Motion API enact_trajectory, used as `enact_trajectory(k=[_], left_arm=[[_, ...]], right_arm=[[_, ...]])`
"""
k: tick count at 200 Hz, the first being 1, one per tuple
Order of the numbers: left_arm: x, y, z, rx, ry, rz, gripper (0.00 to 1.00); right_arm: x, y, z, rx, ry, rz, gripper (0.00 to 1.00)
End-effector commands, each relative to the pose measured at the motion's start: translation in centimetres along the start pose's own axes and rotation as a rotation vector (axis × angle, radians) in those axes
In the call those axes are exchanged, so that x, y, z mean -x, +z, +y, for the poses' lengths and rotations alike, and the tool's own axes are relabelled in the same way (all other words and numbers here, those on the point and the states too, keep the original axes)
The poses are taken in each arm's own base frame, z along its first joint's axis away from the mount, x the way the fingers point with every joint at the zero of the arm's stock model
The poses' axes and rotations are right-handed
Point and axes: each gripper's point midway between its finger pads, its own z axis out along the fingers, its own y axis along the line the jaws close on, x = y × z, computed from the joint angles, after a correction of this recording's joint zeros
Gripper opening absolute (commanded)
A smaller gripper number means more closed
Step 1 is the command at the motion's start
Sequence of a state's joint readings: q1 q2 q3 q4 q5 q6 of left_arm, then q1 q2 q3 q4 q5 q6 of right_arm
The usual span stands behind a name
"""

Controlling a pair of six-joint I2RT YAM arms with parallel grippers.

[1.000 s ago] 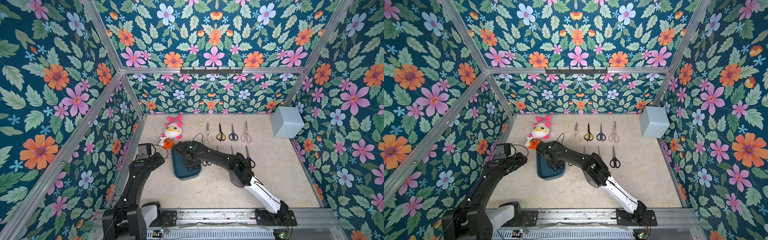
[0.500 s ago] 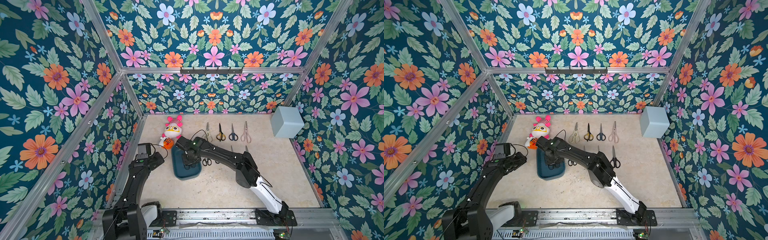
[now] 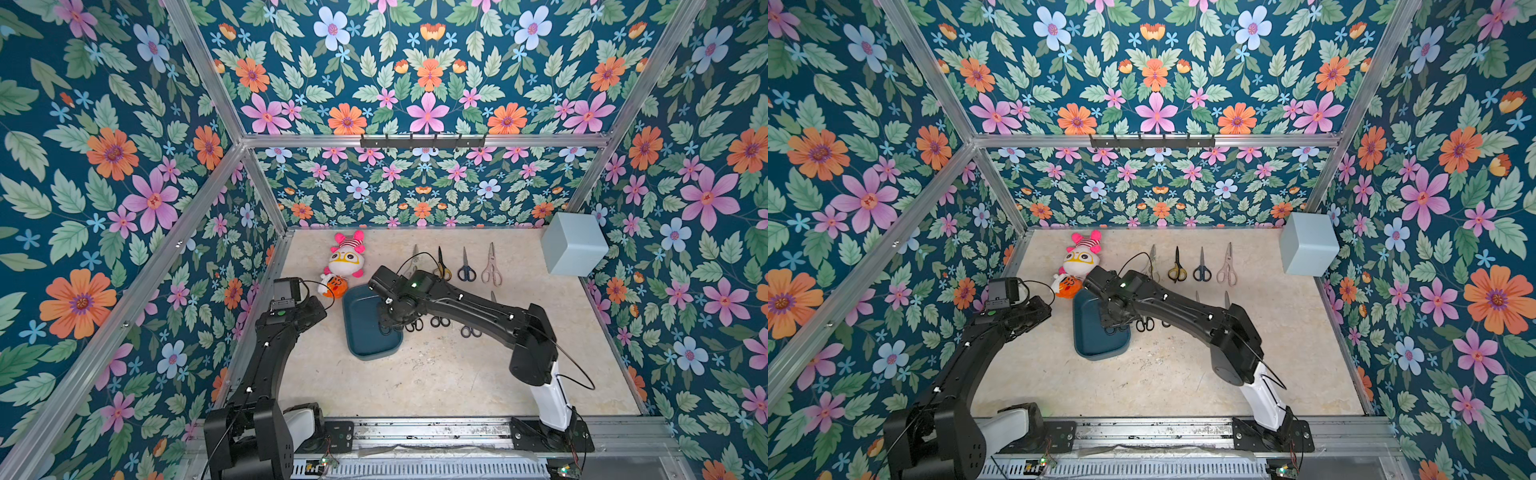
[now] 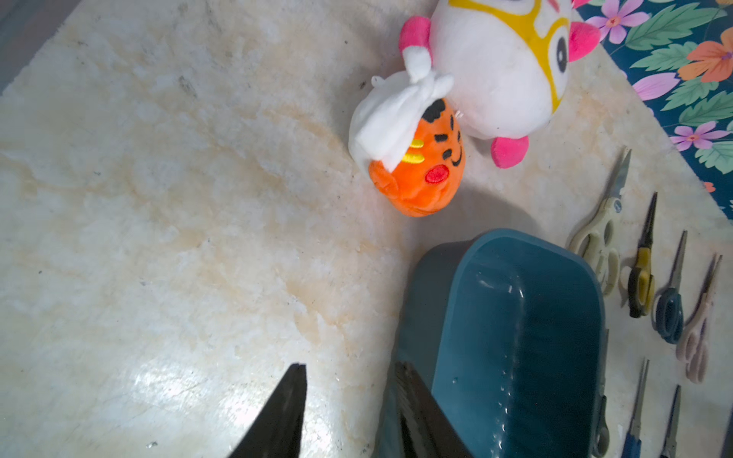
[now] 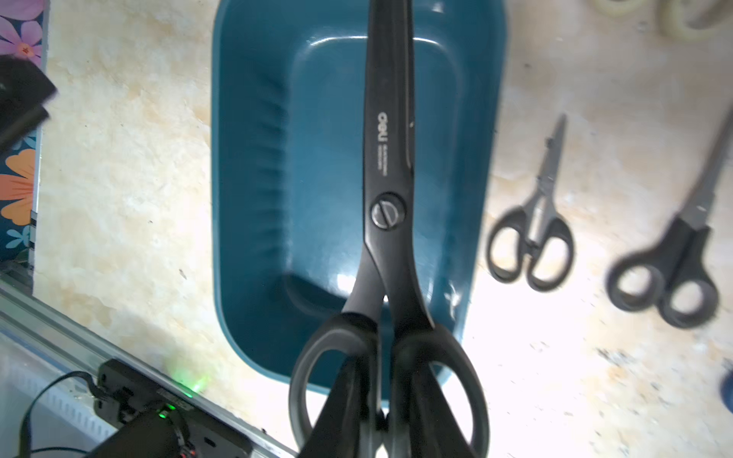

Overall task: Take the scissors out of the storage box
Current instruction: Place the scissors at the center of the board.

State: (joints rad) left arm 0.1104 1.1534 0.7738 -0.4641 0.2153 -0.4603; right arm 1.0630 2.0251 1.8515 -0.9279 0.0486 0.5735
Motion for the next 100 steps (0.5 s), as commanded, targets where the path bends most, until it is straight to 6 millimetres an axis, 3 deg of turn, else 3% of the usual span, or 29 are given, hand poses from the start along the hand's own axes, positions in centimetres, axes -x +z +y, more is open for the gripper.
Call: enact_trajectory(k=[1,54,100], left_arm=[[0.6,-0.3,-0.4,-0.011,0.031,-0.017,0.42],[0.6,-0.2,-1.0,-0.044,0.014,-0.022,0.43],[1.5,-0.4,-1.0,-0.029,0.026,-0.065,0.44]], right_arm=[[-1.7,-1.2,-2.2,-0.021,0.041,-0.026,0.0],[-10.6,-0.7,-8.0,0.024,0.172,0.043,0.0],[-14.4,1.0,-9.5,0.097,0.244,0.07,0.0]])
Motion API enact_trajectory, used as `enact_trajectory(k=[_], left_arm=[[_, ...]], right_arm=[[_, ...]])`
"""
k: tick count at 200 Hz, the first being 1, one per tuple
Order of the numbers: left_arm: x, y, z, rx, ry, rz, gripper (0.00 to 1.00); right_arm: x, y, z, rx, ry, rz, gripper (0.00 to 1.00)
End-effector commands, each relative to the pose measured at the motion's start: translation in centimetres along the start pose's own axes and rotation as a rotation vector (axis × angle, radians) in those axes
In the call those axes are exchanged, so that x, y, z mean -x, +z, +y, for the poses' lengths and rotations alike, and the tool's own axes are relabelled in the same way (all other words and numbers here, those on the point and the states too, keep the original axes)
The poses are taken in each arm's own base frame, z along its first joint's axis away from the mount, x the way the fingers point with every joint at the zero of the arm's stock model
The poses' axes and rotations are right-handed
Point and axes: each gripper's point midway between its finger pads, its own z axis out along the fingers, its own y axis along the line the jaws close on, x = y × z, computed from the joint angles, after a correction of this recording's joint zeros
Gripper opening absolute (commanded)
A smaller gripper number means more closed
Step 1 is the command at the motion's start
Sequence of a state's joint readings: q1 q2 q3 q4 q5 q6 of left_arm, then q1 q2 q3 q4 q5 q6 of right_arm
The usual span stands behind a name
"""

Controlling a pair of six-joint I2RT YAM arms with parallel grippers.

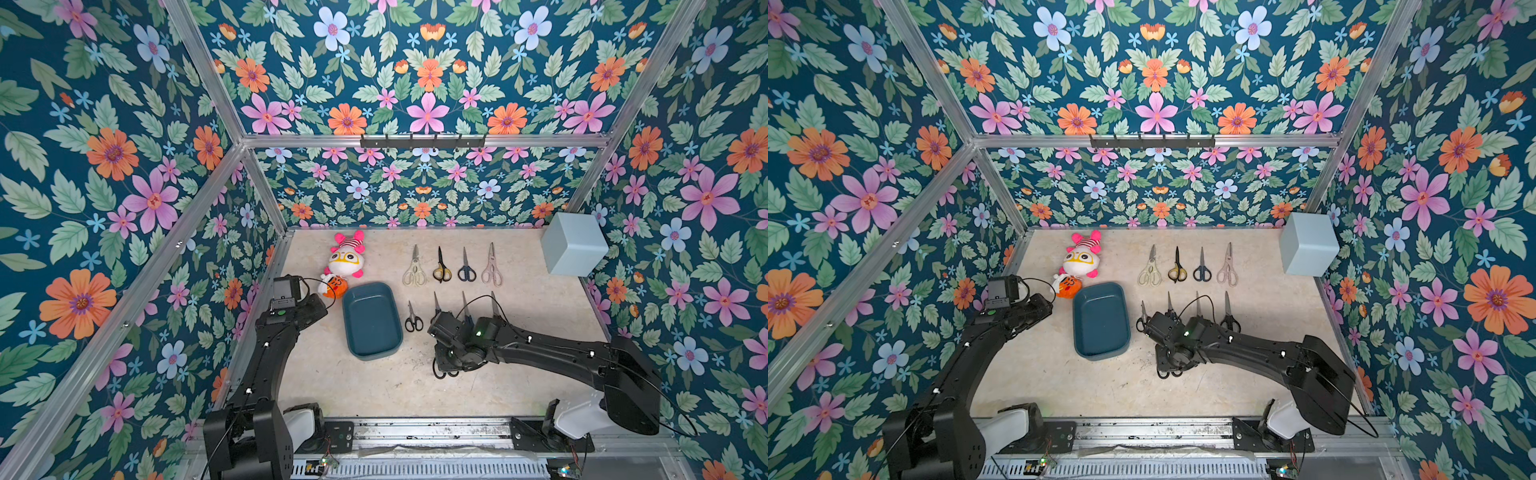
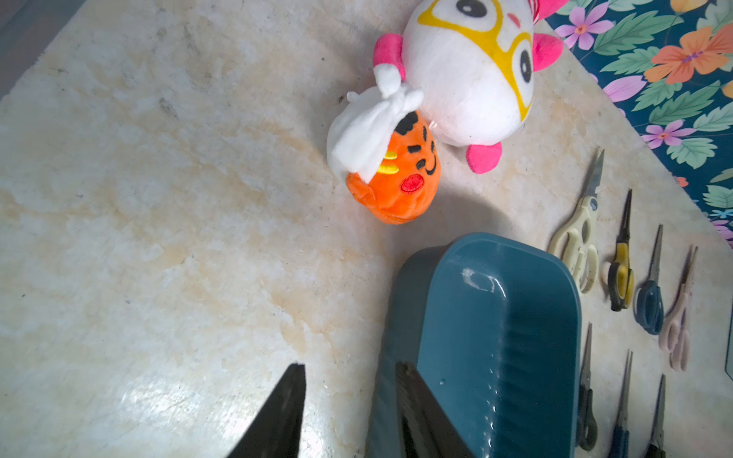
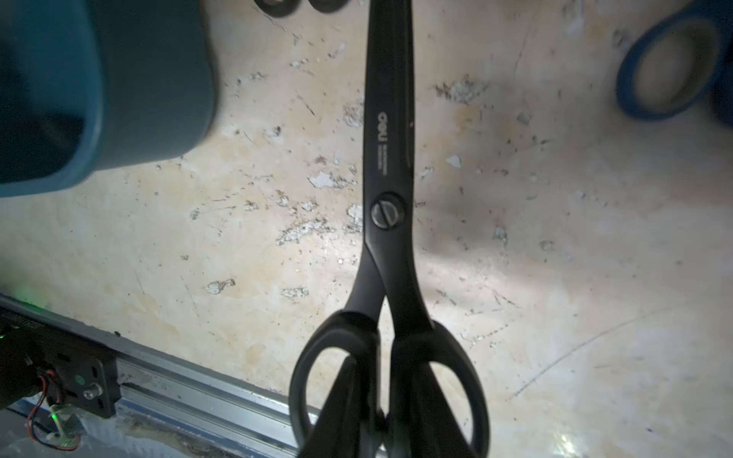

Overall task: Take the scissors out of the storage box
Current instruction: Place the scissors at the center of the board.

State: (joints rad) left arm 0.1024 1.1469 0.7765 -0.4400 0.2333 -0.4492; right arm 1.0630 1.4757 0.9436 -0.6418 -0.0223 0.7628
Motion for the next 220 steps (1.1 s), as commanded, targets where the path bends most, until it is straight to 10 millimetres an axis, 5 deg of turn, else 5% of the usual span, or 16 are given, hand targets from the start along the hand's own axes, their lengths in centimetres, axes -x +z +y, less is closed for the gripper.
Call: enact_trajectory(k=[1,40,129,186,220], left_arm=[[1.0,-0.2,-0.1,0.006,0.005,-0.047,0.44],[1.7,-0.1,0.3,0.025,0.008,-0.08,0.45],[2.2,0.0,0.6,0.044,0.002,-0.107,0.45],[2.5,-0.6,0.8,0.062,0.033,-0.13,0.49],[3.3,-0.9,0.6,0.063,0.071,-0.165,0.52]], right_arm=[[0.0,0.8,1.3,0.106,0.051,-0.019,0.0],[-1.8,2.9,0.0,0.103,0.097,0.029,0.0],[-1.9,4.2,-0.6,-0.042,0.117,0.134,0.0],[-1.1,3.6,-0.5,-0.061,0.109,0.105,0.27],[2.5,0.4,0.1,-0.063,0.105,-0.054,0.42]])
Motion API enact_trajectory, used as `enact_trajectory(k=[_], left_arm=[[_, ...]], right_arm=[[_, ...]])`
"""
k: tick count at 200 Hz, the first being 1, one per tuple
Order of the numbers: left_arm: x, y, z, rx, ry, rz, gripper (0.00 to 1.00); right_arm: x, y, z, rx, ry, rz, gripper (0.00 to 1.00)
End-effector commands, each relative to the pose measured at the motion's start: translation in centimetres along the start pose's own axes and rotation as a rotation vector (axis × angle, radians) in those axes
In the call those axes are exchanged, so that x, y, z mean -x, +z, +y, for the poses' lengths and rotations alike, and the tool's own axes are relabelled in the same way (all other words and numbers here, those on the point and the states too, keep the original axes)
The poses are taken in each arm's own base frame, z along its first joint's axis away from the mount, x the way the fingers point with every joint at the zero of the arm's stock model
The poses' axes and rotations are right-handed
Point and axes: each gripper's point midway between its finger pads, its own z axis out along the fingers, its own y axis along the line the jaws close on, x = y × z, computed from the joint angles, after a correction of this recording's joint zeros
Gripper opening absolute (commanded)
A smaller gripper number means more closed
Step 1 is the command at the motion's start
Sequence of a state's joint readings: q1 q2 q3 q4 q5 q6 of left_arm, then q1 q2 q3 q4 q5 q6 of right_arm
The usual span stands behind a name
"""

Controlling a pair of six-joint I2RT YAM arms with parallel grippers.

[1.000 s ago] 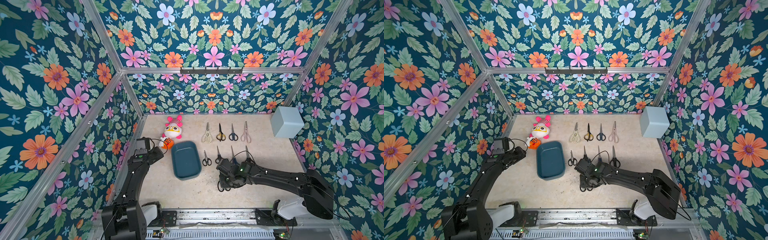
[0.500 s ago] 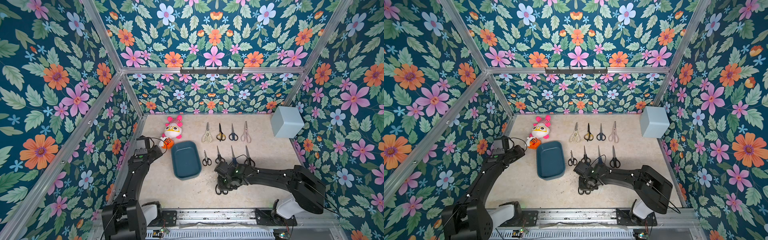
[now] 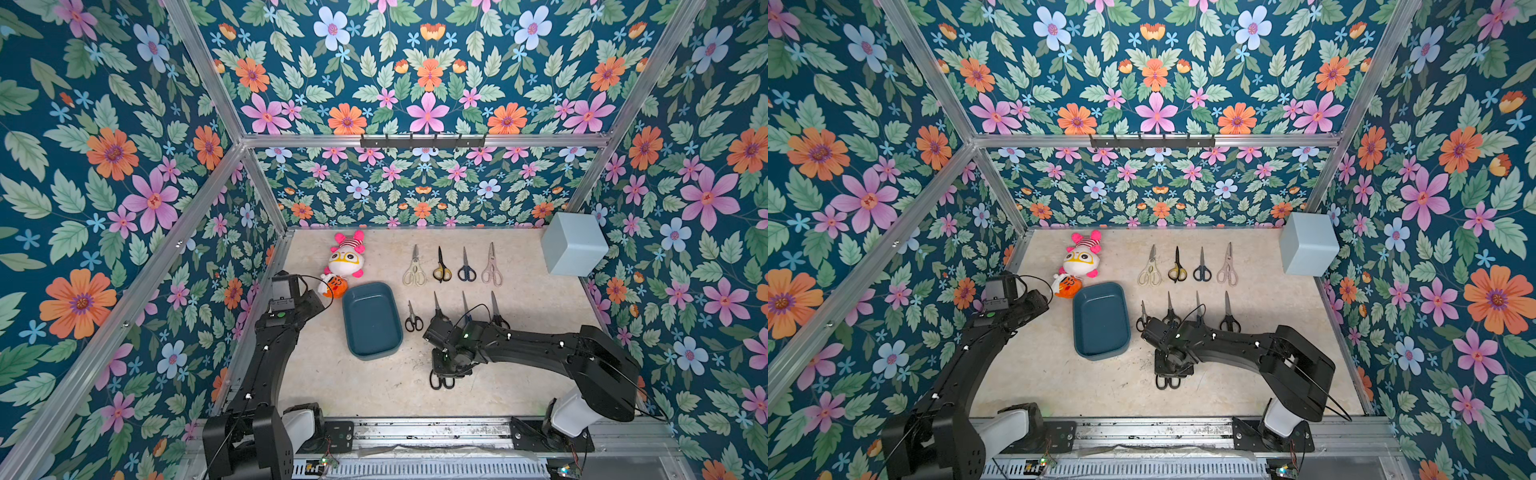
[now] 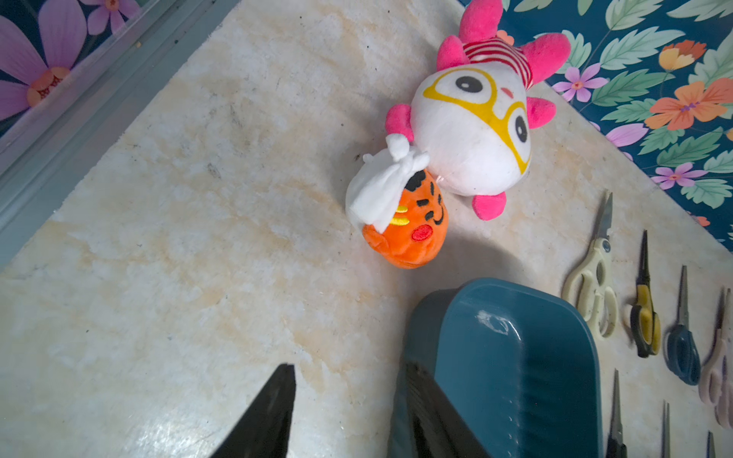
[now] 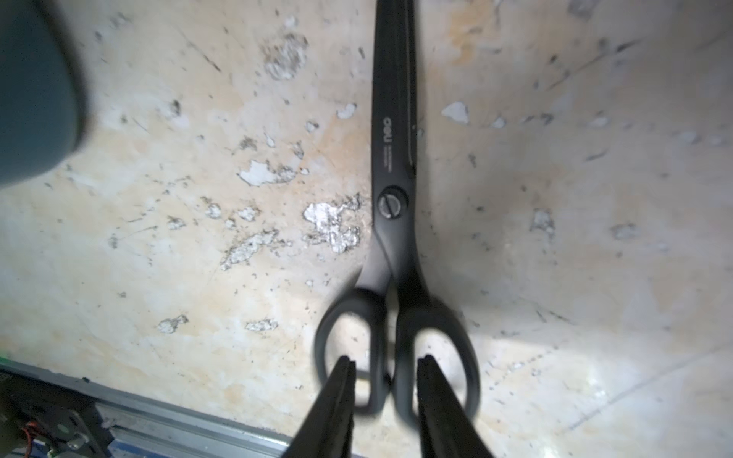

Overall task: Take the scissors out of the storage box
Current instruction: Place the scissors at the center of the board, then reset both arms

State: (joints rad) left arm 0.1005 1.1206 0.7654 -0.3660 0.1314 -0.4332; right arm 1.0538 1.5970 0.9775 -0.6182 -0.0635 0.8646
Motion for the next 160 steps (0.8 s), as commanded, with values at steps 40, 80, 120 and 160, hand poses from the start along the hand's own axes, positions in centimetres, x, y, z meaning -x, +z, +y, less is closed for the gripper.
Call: enact_trajectory(k=[40,80,120,160], left_arm=[[2.1,0.1,-0.1,0.015,0.067,-0.068,0.54],[4.0,0.7,0.2,0.039,0.156,-0.192,0.55],[5.5,1.9,1.2,0.082,0.257,-0.368,0.58],[5.4,3.5,3.1,0.154,0.321,-0.486,0.61]], right_arm=[[7.3,-6.8,-0.9,0.007,0.057,-0.3,0.48],[16.2,-11.8,-7.6,0.042,0.181,-0.566,0.49],[23.9,-16.6,-20.5,-0.029,0.317,-0.944,0.47],[23.3,-18.3,-27.5,-0.431,0.166,-1.318,0.47]])
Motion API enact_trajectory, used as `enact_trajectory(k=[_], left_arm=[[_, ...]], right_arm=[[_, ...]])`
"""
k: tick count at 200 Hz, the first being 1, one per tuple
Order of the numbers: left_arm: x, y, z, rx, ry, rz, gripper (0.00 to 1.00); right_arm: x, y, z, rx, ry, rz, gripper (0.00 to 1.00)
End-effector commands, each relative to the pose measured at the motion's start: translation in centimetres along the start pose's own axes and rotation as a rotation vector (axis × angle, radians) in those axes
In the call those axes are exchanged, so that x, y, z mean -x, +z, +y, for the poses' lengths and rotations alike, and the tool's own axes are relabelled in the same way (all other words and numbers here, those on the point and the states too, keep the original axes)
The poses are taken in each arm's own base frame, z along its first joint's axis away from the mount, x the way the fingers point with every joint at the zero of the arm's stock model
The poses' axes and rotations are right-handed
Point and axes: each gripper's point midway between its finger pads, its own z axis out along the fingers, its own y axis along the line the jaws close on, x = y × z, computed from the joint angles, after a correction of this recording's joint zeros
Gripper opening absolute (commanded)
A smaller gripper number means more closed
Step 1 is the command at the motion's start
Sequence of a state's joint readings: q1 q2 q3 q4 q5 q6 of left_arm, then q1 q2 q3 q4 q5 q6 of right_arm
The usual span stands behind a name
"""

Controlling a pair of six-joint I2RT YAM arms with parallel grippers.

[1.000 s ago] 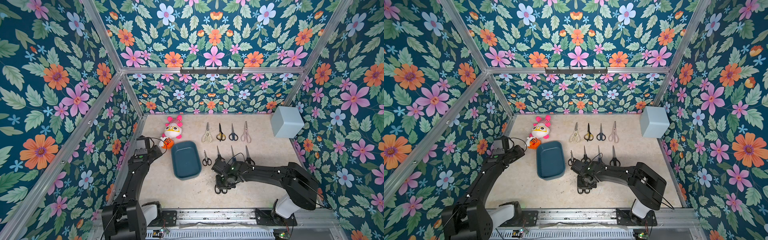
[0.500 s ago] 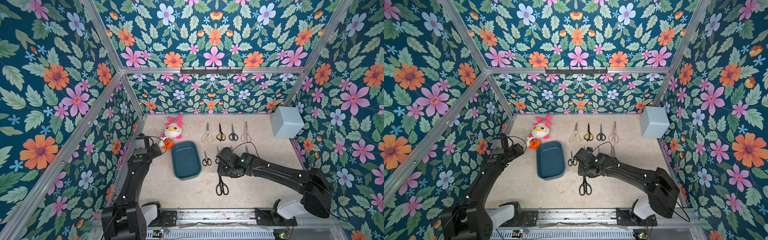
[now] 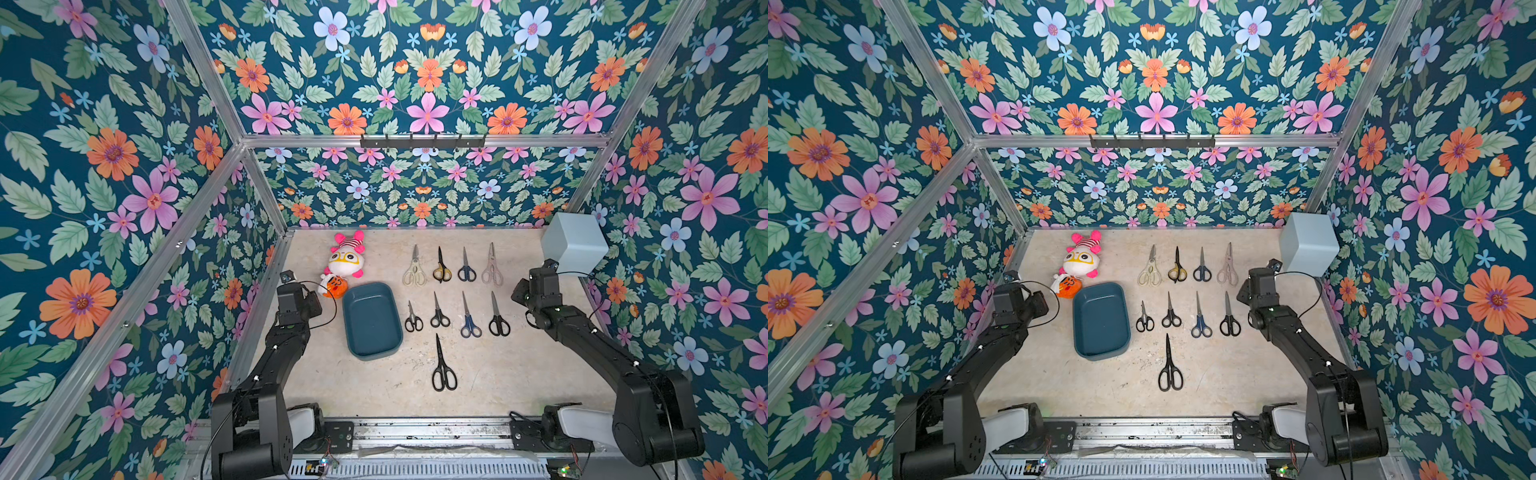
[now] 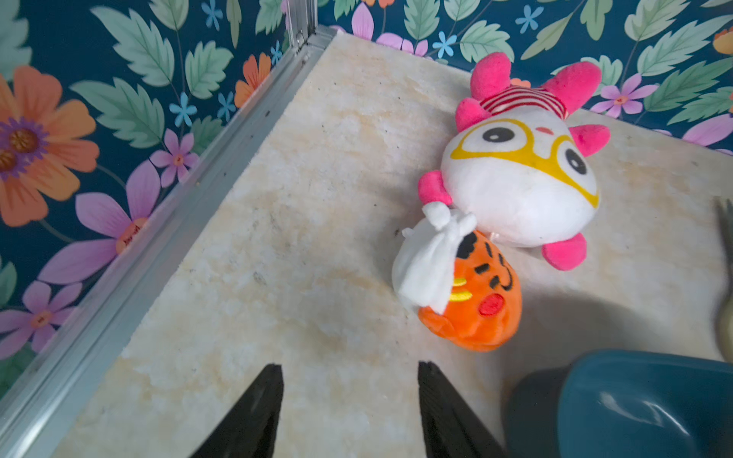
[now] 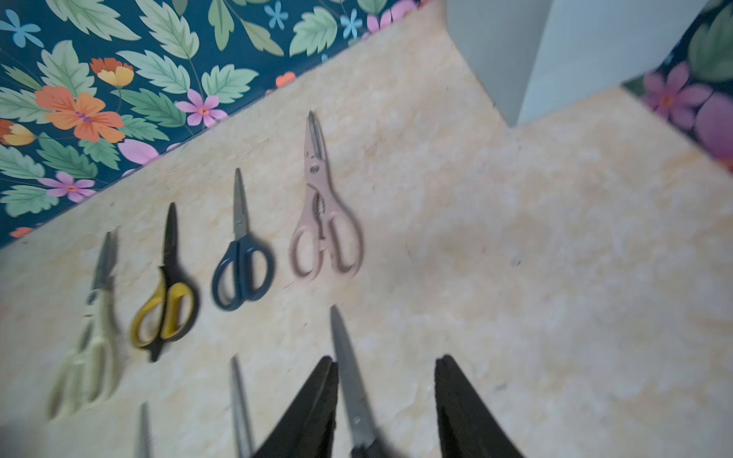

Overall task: Take the scissors out of the storage box
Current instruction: Reset both arms

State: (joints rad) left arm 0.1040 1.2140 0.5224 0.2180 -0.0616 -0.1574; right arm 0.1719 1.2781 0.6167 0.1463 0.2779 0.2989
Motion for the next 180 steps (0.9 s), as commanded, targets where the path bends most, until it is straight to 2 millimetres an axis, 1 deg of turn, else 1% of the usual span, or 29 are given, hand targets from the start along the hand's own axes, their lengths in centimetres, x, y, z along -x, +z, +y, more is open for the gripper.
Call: enact_trajectory(k=[1,14,24,30,39,48,51,55,56,62,65,67,71,74,78,82,85,90,93,95,100,108,116,123,134,148,156,160,180], left_arm=[[2.7,0.4,1.0,0.058,0.056,-0.19,0.61],[1.7,0.9,1.3,0.07,0.076,-0.209,0.61],[1.3,0.9,1.4,0.069,0.075,-0.237,0.61],[1.0,0.9,1.3,0.059,0.08,-0.255,0.62],[0.5,1.1,1.2,0.048,0.08,-0.27,0.62],[0.7,1.4,1.2,0.049,0.08,-0.276,0.63],[0.6,1.6,1.1,0.046,0.077,-0.263,0.63],[0.6,1.6,1.1,0.046,0.071,-0.268,0.63],[0.8,1.6,1.1,0.045,0.068,-0.279,0.64],[1.3,1.4,1.0,0.04,0.053,-0.318,0.75],[1.4,1.4,0.9,0.033,0.056,-0.323,0.81],[1.3,1.5,0.9,0.032,0.061,-0.318,0.86],[1.4,1.8,0.8,0.032,0.065,-0.304,0.95],[1.2,2.0,0.7,0.028,0.069,-0.291,0.99],[1.3,2.1,0.6,0.022,0.074,-0.29,0.99],[1.3,2.2,0.4,0.016,0.081,-0.29,0.99],[1.3,2.3,0.4,0.012,0.083,-0.286,0.99],[1.2,2.4,0.3,0.008,0.086,-0.278,0.99],[1.3,2.3,0.2,0.005,0.087,-0.281,0.99],[1.3,2.3,0.2,0.002,0.089,-0.284,0.99],[1.3,2.2,0.1,-0.004,0.095,-0.289,0.99],[1.2,1.7,-0.2,-0.021,0.102,-0.303,0.99],[1.2,1.0,-0.3,-0.036,0.107,-0.331,0.99],[1.2,0.4,-0.1,-0.027,0.1,-0.351,0.99],[1.3,-0.2,0.5,-0.003,0.077,-0.376,0.99],[2.0,0.4,0.7,0.014,0.082,-0.388,0.99],[1.6,1.5,0.4,0.001,0.091,-0.325,0.99],[1.5,1.7,0.3,-0.006,0.097,-0.316,0.99],[1.5,0.9,0.3,-0.017,0.094,-0.349,0.99]], right_arm=[[5.8,-1.1,-1.6,-0.075,-0.147,-0.401,0.47],[4.9,-0.8,-2.6,-0.07,-0.106,-0.411,0.5],[4.1,-0.5,-2.9,-0.067,-0.137,-0.403,0.5],[4.2,-0.7,-3.2,-0.069,-0.134,-0.434,0.5],[3.5,-0.6,-3.5,-0.065,-0.121,-0.43,0.5],[2.8,-0.9,-3.7,-0.05,-0.121,-0.461,0.51],[2.3,-1.0,-4.0,-0.053,-0.117,-0.464,0.51],[2.2,-1.4,-4.4,-0.059,-0.099,-0.492,0.51],[2.3,-1.5,-4.5,-0.059,-0.093,-0.502,0.52],[2.5,-2.1,-5.1,-0.067,-0.075,-0.546,0.53],[2.3,-2.0,-5.3,-0.069,-0.07,-0.534,0.53],[2.1,-1.9,-5.4,-0.067,-0.067,-0.518,0.53],[1.9,-1.7,-5.5,-0.052,-0.06,-0.497,0.57],[1.8,-1.6,-5.4,-0.025,-0.055,-0.492,0.63],[1.8,-1.8,-5.4,0.009,-0.048,-0.504,0.73],[1.6,-1.9,-5.7,0.022,-0.036,-0.514,0.8],[1.9,-2.4,-5.9,0.025,-0.022,-0.553,0.88],[2.1,-2.9,-6.0,0.026,-0.022,-0.588,0.93],[1.7,-2.6,-6.0,0.028,-0.029,-0.565,0.98],[1.4,-2.3,-5.9,0.032,-0.036,-0.538,0.99],[1.0,-1.9,-5.6,0.043,-0.049,-0.498,0.99],[1.7,-2.5,-5.1,0.067,-0.056,-0.549,0.99],[1.4,-2.1,-5.1,0.064,-0.063,-0.531,0.99],[1.0,-1.5,-5.1,0.058,-0.068,-0.486,0.99],[1.6,-2.2,-5.2,0.059,-0.066,-0.541,0.99],[1.1,-1.7,-5.1,0.058,-0.068,-0.496,0.99],[1.4,-1.9,-5.0,0.063,-0.066,-0.516,0.99],[1.5,-2.0,-5.0,0.064,-0.068,-0.529,0.99],[1.3,-1.9,-5.1,0.06,-0.069,-0.516,0.99]])
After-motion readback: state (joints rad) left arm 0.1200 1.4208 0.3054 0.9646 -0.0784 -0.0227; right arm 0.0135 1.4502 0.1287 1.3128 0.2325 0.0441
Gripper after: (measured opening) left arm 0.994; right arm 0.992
